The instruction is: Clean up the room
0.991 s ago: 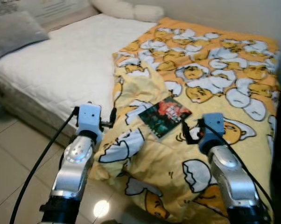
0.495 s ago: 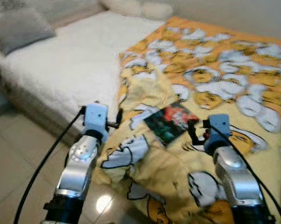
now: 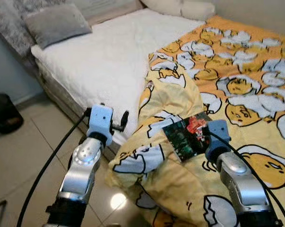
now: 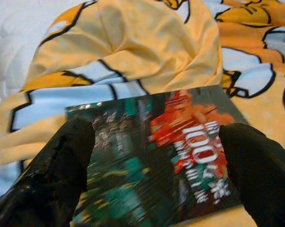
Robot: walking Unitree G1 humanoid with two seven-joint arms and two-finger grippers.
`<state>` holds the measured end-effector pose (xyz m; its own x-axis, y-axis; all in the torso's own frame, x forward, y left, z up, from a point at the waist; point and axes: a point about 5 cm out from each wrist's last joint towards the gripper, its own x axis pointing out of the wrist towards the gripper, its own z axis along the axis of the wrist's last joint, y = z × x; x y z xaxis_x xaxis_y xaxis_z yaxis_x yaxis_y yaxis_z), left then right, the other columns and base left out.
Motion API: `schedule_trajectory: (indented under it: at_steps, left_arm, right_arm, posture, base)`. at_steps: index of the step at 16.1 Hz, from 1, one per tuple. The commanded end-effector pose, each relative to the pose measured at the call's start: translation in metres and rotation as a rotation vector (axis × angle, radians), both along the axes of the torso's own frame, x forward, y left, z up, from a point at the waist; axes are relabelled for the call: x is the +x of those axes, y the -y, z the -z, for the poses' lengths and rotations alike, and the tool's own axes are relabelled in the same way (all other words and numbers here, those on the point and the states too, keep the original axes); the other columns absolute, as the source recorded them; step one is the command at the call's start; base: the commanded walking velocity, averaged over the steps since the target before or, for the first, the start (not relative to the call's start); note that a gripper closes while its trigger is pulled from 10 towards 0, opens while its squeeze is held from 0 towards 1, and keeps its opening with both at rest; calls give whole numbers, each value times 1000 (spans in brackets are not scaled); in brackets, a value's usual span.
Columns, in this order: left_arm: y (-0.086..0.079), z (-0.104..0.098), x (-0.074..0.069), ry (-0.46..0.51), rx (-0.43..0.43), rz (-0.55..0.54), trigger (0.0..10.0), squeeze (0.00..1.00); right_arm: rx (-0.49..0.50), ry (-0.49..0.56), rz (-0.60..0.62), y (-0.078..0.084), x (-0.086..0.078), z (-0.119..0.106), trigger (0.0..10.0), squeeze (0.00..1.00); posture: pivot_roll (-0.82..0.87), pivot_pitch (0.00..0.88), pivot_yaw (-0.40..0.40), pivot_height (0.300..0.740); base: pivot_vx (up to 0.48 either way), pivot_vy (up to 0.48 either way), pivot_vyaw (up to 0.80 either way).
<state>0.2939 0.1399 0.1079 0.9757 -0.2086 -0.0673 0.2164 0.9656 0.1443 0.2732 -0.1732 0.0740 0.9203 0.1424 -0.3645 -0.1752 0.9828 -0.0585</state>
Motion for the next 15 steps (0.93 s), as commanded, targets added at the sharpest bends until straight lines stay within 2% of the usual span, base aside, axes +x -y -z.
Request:
schedule_trajectory:
  at_steps: [1, 4, 6, 7, 10, 14, 15]
  left_arm:
    - [-3, -2, 0, 10, 16, 5, 10000, 937]
    - [7, 2, -9, -23, 58, 151, 10000, 941]
    - [5, 5, -14, -52, 81, 217, 10000, 945]
    - [4, 6, -16, -62, 92, 240, 10000, 945]
    - [1, 8, -24, -94, 105, 315, 10000, 945]
    - [1, 6, -27, -98, 115, 358, 10000, 945]
    - [2, 6, -27, -104, 128, 399, 10000, 945]
  right_arm:
    - [21, -10, -2, -4, 1, -1, 10000, 0]
    - [39, -104, 67, 7, 0, 8, 10000, 0]
    - [13, -125, 160, 20, 6, 14, 10000, 0]
    - [41, -133, 188, 22, 9, 15, 10000, 0]
    - [218, -150, 264, 23, 17, 18, 10000, 0]
    - [422, -196, 320, 19, 28, 25, 10000, 0]
    - [518, -226, 329, 16, 32, 27, 10000, 0]
  posture:
    - [13, 0, 43, 740]
    - [13, 0, 42, 740]
    - [18, 0, 38, 740]
    - [24, 0, 33, 740]
    - [33, 0, 27, 740]
    - [46, 0, 22, 740]
    - [46, 0, 22, 740]
  base:
    - [0, 0, 0]
    - [0, 0, 0]
    - [0, 0, 0]
    - [0, 0, 0]
    - [0, 0, 0]
    - [0, 0, 0]
    - [0, 0, 0]
